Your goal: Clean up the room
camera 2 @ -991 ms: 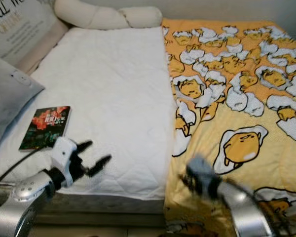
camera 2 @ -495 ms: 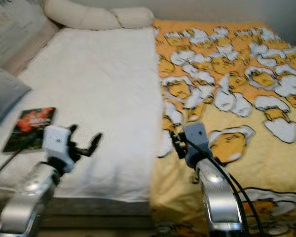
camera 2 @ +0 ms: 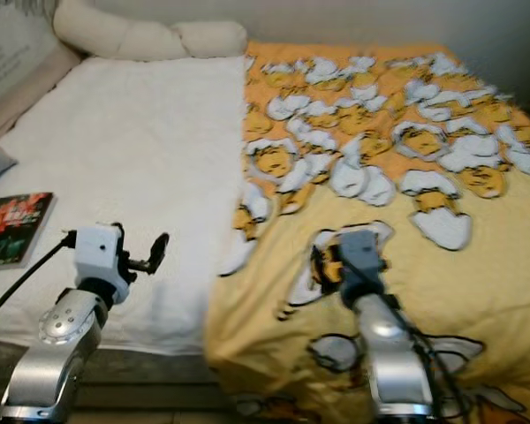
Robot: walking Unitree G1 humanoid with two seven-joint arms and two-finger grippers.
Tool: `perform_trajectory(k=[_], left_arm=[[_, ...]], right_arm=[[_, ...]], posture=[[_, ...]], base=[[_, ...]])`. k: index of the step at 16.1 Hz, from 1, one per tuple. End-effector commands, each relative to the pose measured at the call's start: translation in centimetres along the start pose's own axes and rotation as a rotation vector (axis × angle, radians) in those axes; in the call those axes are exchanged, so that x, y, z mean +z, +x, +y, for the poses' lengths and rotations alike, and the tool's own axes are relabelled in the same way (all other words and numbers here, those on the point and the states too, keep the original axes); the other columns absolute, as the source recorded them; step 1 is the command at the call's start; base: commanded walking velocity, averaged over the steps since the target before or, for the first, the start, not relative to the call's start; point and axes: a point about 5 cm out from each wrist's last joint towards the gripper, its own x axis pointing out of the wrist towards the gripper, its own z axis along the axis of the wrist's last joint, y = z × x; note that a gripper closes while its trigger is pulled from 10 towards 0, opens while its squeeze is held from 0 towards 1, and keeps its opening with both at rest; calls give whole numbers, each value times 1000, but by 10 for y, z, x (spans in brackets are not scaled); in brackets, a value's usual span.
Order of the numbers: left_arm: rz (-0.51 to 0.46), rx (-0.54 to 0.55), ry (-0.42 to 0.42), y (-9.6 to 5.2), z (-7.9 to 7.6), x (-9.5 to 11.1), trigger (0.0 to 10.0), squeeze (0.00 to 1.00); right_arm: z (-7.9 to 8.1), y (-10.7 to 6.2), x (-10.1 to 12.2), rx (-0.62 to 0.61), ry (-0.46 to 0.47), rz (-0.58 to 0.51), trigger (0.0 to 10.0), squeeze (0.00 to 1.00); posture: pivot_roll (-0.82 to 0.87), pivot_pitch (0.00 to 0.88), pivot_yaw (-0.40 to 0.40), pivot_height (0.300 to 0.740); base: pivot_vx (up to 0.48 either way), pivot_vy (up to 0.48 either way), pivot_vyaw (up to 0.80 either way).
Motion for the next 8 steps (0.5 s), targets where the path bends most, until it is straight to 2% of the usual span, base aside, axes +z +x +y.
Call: perform_trajectory(k=[1, 3, 8], left_arm=[[-1, 18, 16, -1, 5, 0, 10000, 380], [-3, 19, 19, -1, 1, -1, 10000, 380], [-2, 28, 22, -1, 2, -3, 10000, 384]], right_arm=[[8, 1, 2, 21, 14, -13, 10000, 1000], [12, 2, -6, 69, -16, 18, 10000, 1000], [13, 4, -8, 77, -33, 18, 10000, 1000]], posture=[[-34, 0, 41, 740], [-31, 0, 34, 740], [-27, 0, 28, 740]], base=[[0, -480, 0], [0, -480, 0], [0, -480, 0]])
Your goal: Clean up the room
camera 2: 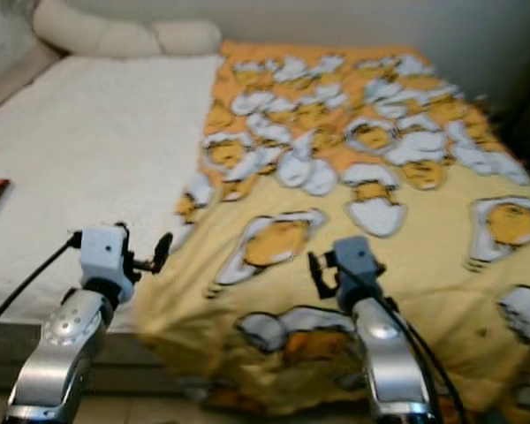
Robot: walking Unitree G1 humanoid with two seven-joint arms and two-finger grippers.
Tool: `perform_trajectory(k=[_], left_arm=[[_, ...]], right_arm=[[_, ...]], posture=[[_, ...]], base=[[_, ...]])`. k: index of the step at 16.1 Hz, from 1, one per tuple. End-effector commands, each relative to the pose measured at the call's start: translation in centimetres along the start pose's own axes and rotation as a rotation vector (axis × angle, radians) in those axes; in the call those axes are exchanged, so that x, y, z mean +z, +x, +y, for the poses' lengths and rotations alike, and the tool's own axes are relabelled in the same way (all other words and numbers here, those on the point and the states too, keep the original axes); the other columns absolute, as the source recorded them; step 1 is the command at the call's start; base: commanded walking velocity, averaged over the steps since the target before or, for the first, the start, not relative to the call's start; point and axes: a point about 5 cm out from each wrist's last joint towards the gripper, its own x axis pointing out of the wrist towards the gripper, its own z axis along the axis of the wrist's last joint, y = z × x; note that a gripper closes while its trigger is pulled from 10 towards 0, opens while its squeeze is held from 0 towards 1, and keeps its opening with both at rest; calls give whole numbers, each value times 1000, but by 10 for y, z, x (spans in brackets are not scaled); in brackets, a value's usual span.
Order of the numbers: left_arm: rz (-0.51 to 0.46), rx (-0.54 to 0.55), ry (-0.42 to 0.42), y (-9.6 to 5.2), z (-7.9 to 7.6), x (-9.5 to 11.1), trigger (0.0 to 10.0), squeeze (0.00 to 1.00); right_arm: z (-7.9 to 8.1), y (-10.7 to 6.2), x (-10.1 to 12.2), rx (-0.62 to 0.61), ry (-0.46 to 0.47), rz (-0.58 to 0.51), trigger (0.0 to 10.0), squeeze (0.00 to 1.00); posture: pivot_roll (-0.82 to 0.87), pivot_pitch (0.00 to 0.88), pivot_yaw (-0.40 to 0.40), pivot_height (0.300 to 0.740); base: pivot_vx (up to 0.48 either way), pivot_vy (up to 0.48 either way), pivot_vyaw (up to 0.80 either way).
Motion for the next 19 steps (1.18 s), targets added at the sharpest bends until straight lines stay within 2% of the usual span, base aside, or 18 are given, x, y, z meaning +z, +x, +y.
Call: perform_trajectory(k=[1, 2, 4, 10, 11, 12, 15, 19], left_arm=[[7, 24, 16, 0, 7, 0, 10000, 380], [7, 23, 17, 0, 7, 0, 10000, 384], [3, 21, 21, 5, 6, 1, 10000, 380], [6, 26, 20, 9, 5, 0, 10000, 380], [10, 38, 10, 10, 6, 0, 10000, 318], [5, 46, 9, 11, 6, 0, 10000, 302], [-16, 10, -21, 13, 5, 3, 10000, 322], [-20, -10, -15, 17, 4, 5, 10000, 333]], right_arm=[[6, 1, 1, 20, -2, -8, 10000, 922], [5, 2, -1, 12, 6, 6, 10000, 0], [-4, 4, -6, -72, 67, 33, 10000, 0], [-8, 4, -14, -136, 120, 66, 10000, 0], [-9, 4, -16, -152, 127, 74, 10000, 0], [-11, 4, -19, -167, 131, 81, 10000, 0], [-15, 2, -22, -189, 136, 87, 10000, 0], [-17, 2, -23, -200, 140, 91, 10000, 0]], posture=[[-31, 0, 32, 740], [-32, 0, 33, 740], [-37, 0, 36, 740], [-33, 0, 27, 740], [-30, 0, 24, 740], [-30, 0, 23, 740], [-30, 0, 21, 740], [-35, 0, 22, 740]], base=[[0, -480, 0], [0, -480, 0], [0, -480, -788], [0, -429, -783], [0, 0, -781], [0, 0, -781], [0, 0, -781], [154, 0, -781]])
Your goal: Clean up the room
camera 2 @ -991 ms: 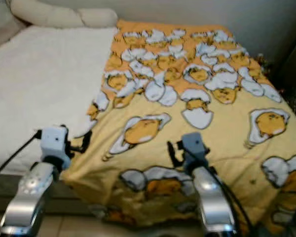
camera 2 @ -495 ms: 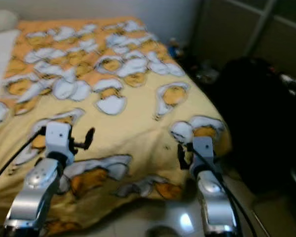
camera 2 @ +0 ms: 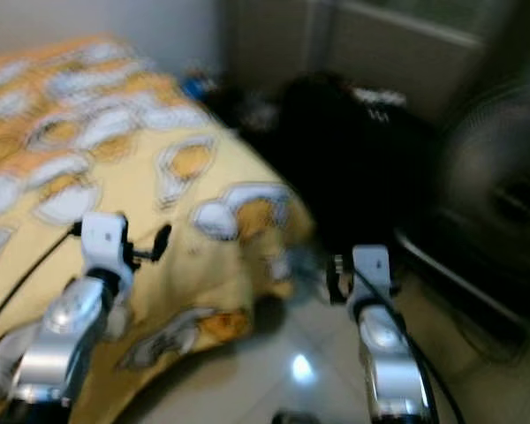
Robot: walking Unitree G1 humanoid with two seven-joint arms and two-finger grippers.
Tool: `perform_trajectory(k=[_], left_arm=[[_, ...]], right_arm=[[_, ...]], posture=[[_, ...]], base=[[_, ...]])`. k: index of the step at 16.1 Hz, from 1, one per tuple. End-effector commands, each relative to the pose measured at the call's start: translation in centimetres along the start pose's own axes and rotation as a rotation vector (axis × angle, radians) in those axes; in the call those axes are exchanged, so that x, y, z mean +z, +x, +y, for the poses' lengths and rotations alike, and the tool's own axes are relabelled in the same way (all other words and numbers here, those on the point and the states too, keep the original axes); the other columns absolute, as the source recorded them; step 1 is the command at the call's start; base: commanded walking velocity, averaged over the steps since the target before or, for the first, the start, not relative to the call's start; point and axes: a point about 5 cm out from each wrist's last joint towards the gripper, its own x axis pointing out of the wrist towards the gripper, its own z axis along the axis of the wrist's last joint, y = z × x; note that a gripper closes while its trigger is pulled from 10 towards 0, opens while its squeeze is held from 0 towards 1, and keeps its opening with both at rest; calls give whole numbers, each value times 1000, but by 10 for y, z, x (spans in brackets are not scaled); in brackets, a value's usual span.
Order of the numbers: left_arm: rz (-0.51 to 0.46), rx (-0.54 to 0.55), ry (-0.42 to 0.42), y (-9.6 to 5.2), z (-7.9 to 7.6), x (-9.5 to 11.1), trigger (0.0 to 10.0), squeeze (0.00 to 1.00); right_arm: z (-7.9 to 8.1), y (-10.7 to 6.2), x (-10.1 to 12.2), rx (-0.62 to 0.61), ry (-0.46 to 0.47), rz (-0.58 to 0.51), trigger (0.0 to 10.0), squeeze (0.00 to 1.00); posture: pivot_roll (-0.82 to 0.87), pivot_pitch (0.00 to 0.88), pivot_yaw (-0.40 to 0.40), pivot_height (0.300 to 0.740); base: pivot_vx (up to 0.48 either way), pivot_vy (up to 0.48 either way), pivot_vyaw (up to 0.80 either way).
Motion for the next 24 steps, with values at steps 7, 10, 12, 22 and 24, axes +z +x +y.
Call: perform_trajectory(k=[7, 10, 12, 22, 24], left_arm=[[16, -48, -15, 4, -6, -4, 10000, 333], [21, -51, -16, 5, -6, -6, 10000, 333], [30, -74, 1, 6, -6, -8, 10000, 333], [581, -64, 0, -26, -3, -133, 10000, 329], [729, -26, -22, -53, -3, -163, 10000, 349]], right_arm=[[-3, 0, 5, -11, 1, -23, 10000, 0], [-2, -1, 4, -1, -4, -20, 10000, 0], [4, -3, 0, 42, -14, -4, 10000, 0], [46, -1, -100, 216, -29, 419, 10000, 0], [47, -18, -134, 244, -96, 582, 10000, 0]], posture=[[-44, 0, 27, 740], [-49, 0, 24, 740], [-52, 0, 25, 740], [-82, 0, 49, 740], [-80, 0, 33, 740]], base=[[378, 0, -781], [396, 0, -783], [396, 0, -781], [158, 0, -313], [0, 0, 0]])
